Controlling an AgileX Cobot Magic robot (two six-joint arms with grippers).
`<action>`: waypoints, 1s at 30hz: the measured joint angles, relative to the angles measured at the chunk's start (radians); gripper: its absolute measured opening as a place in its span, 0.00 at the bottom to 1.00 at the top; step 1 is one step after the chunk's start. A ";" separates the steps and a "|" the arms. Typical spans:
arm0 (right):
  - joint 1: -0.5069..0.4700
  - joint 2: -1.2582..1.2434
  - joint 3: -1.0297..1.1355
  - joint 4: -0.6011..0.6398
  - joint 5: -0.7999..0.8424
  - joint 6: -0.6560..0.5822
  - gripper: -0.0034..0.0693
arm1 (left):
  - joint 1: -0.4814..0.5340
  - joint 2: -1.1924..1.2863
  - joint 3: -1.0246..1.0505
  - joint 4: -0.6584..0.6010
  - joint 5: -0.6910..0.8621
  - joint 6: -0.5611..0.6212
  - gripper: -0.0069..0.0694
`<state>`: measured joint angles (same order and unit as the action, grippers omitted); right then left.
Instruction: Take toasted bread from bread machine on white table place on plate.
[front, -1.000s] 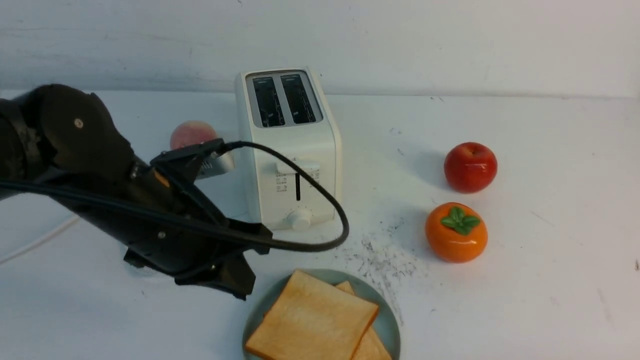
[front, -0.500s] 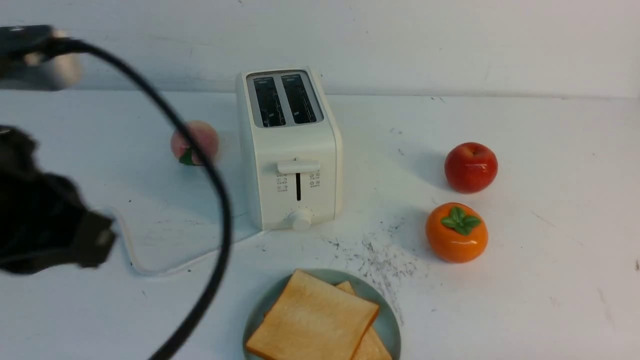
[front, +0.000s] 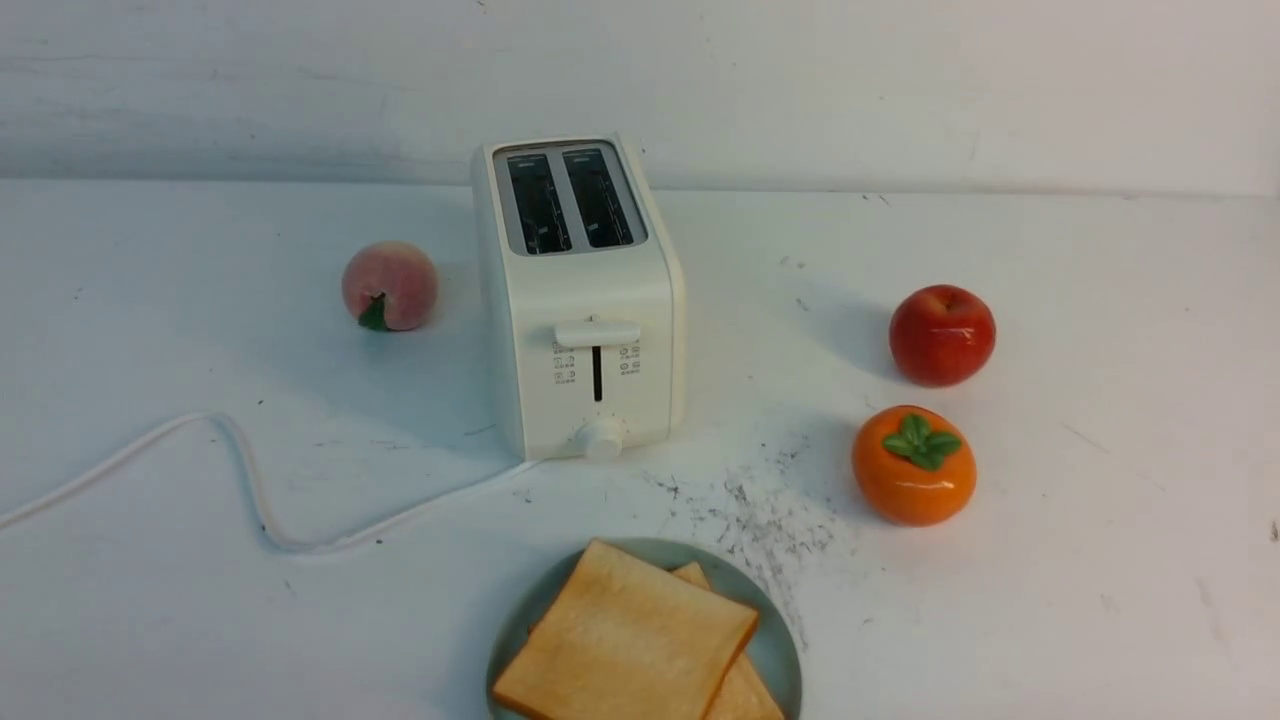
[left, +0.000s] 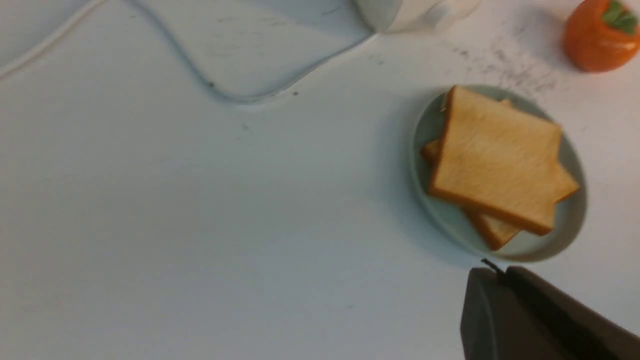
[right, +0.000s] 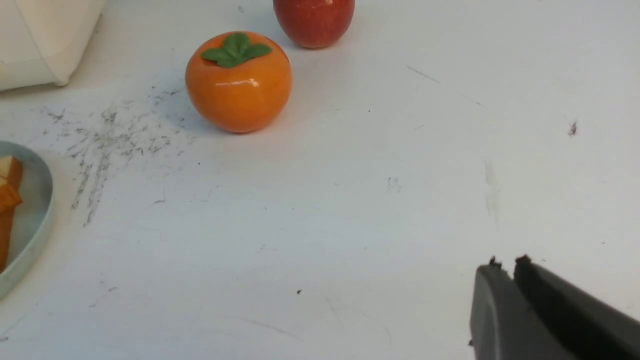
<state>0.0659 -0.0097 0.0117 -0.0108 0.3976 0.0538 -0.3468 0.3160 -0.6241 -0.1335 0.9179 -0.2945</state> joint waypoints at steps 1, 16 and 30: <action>0.000 0.000 0.000 0.000 0.000 0.000 0.12 | 0.000 -0.018 0.029 -0.043 -0.044 0.000 0.09; 0.000 0.000 0.000 0.000 0.000 0.000 0.12 | 0.000 -0.041 0.187 -0.150 -0.199 0.048 0.11; 0.000 0.000 0.000 0.000 0.000 0.000 0.13 | 0.000 -0.062 0.338 -0.051 -0.382 0.124 0.12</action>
<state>0.0659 -0.0097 0.0117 -0.0108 0.3976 0.0538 -0.3468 0.2541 -0.2861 -0.1845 0.5363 -0.1708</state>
